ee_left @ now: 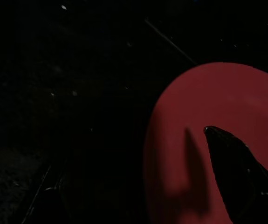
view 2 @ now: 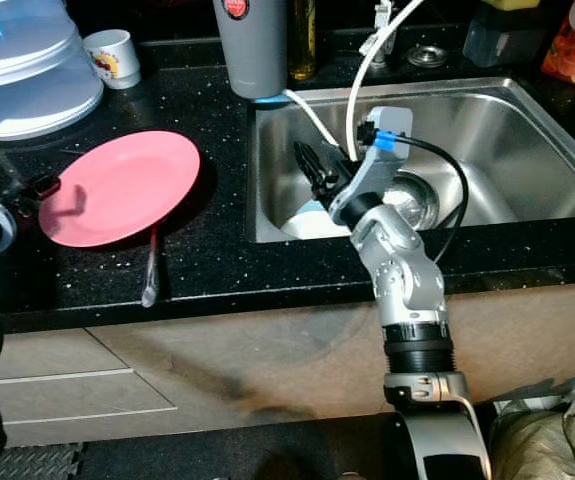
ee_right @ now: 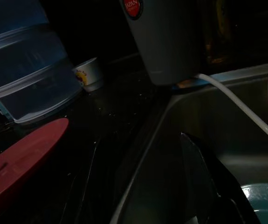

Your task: Kitchen organization

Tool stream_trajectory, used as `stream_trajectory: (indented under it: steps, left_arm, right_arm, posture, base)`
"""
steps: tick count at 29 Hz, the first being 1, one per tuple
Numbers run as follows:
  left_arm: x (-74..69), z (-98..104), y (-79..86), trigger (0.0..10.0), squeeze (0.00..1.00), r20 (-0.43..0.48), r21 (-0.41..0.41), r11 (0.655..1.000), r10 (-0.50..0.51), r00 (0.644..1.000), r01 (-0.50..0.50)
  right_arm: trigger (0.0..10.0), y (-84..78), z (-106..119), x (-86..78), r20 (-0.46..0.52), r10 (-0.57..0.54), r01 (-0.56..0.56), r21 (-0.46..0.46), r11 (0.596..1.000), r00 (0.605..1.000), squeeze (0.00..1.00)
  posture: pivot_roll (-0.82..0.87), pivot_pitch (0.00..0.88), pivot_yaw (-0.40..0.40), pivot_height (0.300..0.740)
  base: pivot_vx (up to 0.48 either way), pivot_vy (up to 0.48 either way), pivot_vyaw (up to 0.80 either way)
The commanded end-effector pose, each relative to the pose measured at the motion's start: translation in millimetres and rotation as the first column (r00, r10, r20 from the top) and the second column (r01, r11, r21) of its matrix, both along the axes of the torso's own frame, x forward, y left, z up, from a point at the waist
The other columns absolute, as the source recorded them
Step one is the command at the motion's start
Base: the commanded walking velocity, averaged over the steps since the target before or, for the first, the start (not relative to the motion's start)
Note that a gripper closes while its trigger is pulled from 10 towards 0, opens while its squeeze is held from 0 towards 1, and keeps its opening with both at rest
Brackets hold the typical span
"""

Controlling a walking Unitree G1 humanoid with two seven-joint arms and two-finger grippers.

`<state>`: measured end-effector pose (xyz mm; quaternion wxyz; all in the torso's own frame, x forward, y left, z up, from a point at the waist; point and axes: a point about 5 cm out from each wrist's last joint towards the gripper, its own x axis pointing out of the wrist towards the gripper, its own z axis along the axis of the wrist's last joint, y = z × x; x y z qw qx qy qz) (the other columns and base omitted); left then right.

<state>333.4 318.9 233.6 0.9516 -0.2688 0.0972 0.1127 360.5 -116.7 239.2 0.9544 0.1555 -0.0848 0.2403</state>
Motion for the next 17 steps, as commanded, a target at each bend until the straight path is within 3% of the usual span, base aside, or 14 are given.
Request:
stream_trajectory:
  steps: [1, 6, 7, 17]
  left_arm:
    - [-0.3, -16.3, -6.6, 10.0, 0.0, -0.084, -0.03, 0.999, -0.028, 0.996, 0.026]
    - [1.5, -18.4, -14.1, 10.0, 0.0, -0.087, -0.084, 0.995, -0.055, 0.995, 0.048]
    - [3.5, -18.6, -24.2, 10.0, 0.0, -0.069, -0.15, 0.985, -0.101, 0.992, 0.09]
    - [7.4, -20.8, -49.6, 10.0, 0.0, -0.024, -0.279, 0.943, -0.196, 0.98, 0.182]
  right_arm:
    - [10.0, 1.4, -0.3, 1.8, -0.016, 0.005, -0.005, 0.012, 1.0, 1.0, 0.0]
    - [10.0, 2.2, 0.2, 2.3, -0.016, 0.006, -0.006, 0.013, 1.0, 1.0, 0.0]
    - [10.0, 2.5, 0.4, 2.4, -0.016, 0.006, -0.006, 0.016, 1.0, 1.0, 0.0]
    - [10.0, 2.7, 2.4, 2.6, -0.011, 0.003, -0.003, 0.023, 1.0, 1.0, 0.0]
  posture:
    - [0.01, 0.118, 0.018, 0.74]
    - [0.01, 0.117, 0.018, 0.74]
    - [0.01, 0.117, 0.018, 0.74]
    - [0.01, 0.115, 0.023, 0.74]
  base:
    - [0.0, 0.0, 0.0]
    - [0.0, 0.0, 0.0]
    - [0.0, 0.0, 0.0]
    - [0.0, 0.0, 0.0]
